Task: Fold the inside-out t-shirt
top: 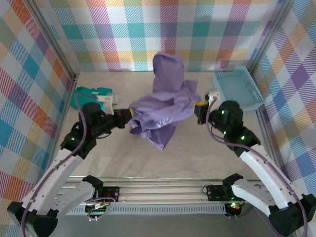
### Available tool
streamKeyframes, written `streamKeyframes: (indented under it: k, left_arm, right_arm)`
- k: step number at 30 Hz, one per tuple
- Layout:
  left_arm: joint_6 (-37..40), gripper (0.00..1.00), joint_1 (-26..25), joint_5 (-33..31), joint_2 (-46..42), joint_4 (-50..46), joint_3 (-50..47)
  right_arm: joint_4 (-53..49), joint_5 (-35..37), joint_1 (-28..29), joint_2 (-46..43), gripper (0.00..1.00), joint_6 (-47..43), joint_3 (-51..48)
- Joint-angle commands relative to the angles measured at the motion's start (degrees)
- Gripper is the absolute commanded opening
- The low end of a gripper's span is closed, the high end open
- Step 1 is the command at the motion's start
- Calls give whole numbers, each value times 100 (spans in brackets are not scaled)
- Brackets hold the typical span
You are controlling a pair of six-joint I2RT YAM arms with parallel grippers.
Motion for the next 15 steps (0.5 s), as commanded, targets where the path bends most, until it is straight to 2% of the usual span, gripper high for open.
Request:
streamKeyframes:
  k: [1,4,6,10,12,15]
  left_arm:
    - [-97,0,-115,447,247,-140,-588]
    - [52,0,-416,409,335,-50,-741]
    - [191,0,-565,327,383,-48,-846]
    - [311,0,-700,198,430,-128,-973]
    - [330,0,-713,157,388,-178,-974]
    - [347,0,-717,30,269,-266,-981]
  right_arm:
    - [-810,707,70,-207,26,810,-863]
    - [-785,788,385,-365,39,873,-1141]
    - [-466,493,713,-194,46,570,-1124]
    - [7,-273,1340,980,54,-352,-619]
    - [242,-758,1457,1691,61,-707,-326]
    - [523,-1062,1529,2657,69,-956,31]
